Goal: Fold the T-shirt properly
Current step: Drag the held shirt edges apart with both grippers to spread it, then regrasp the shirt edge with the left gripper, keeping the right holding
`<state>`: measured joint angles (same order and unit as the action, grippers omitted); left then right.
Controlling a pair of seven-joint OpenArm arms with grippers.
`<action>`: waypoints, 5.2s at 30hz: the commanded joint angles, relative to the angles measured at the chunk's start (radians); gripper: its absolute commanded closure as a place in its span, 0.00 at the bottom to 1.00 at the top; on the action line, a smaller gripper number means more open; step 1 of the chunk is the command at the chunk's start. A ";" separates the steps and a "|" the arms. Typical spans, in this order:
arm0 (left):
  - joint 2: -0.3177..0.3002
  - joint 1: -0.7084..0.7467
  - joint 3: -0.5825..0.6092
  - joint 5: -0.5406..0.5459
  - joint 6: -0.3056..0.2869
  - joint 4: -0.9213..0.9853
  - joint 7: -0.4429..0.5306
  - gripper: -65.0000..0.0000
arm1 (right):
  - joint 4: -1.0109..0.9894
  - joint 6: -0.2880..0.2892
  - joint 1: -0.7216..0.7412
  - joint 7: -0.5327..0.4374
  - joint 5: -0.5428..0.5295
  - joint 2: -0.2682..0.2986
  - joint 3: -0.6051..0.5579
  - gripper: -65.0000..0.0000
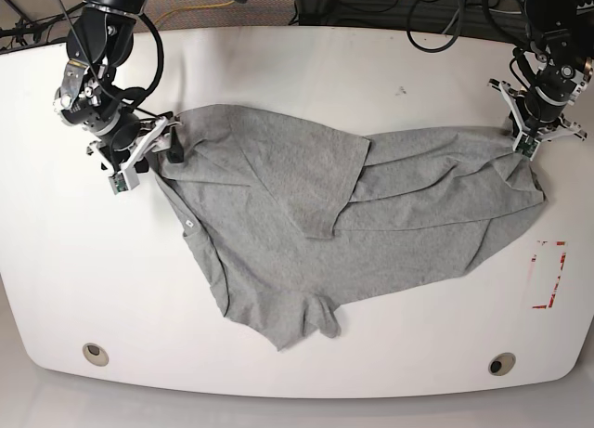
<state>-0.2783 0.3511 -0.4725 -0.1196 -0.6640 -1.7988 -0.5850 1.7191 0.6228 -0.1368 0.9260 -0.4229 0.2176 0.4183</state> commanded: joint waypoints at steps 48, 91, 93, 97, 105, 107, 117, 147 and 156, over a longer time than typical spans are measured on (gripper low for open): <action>-0.016 -0.011 -0.042 0.008 -0.034 0.020 0.020 1.00 | -0.037 -0.068 -0.189 0.084 -0.317 -0.375 0.205 0.30; -0.019 -0.025 -0.099 0.011 -0.034 0.018 0.020 1.00 | 0.100 -0.139 -0.312 0.035 -0.454 -0.088 0.190 1.00; -0.014 -0.042 -0.124 0.011 -0.034 0.018 0.020 1.00 | 0.100 -0.139 -0.318 0.037 -0.452 -0.079 0.227 1.00; -0.011 -0.050 -0.151 0.011 -0.034 0.023 0.020 1.00 | 0.098 -0.139 -0.321 0.037 -0.452 -0.043 0.250 1.00; 0.006 -0.051 -0.148 0.010 -0.034 0.026 0.017 1.00 | 0.098 -0.139 -0.312 0.035 -0.452 0.007 0.248 1.00; 0.007 -0.048 -0.133 0.010 -0.034 0.026 0.012 0.96 | 0.098 -0.139 -0.301 0.035 -0.452 0.007 0.244 1.00; 0.024 -0.056 -0.219 0.275 -0.034 0.020 -0.128 0.38 | 0.097 -0.139 -0.294 0.035 -0.451 0.001 0.241 1.00; -0.120 -0.350 -0.279 0.812 -0.034 0.129 -0.611 0.40 | 0.097 -0.139 -0.269 0.035 -0.451 -0.034 0.239 1.00; -0.063 -0.484 -0.173 0.498 -0.034 0.337 -0.447 0.40 | 0.097 -0.139 -0.266 0.035 -0.451 -0.033 0.239 1.00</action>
<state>-0.3141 -0.0860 -0.6636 0.4133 -0.7006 -1.4837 -1.0950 1.7988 0.4782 -0.4080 0.9775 -0.8539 0.1711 0.6529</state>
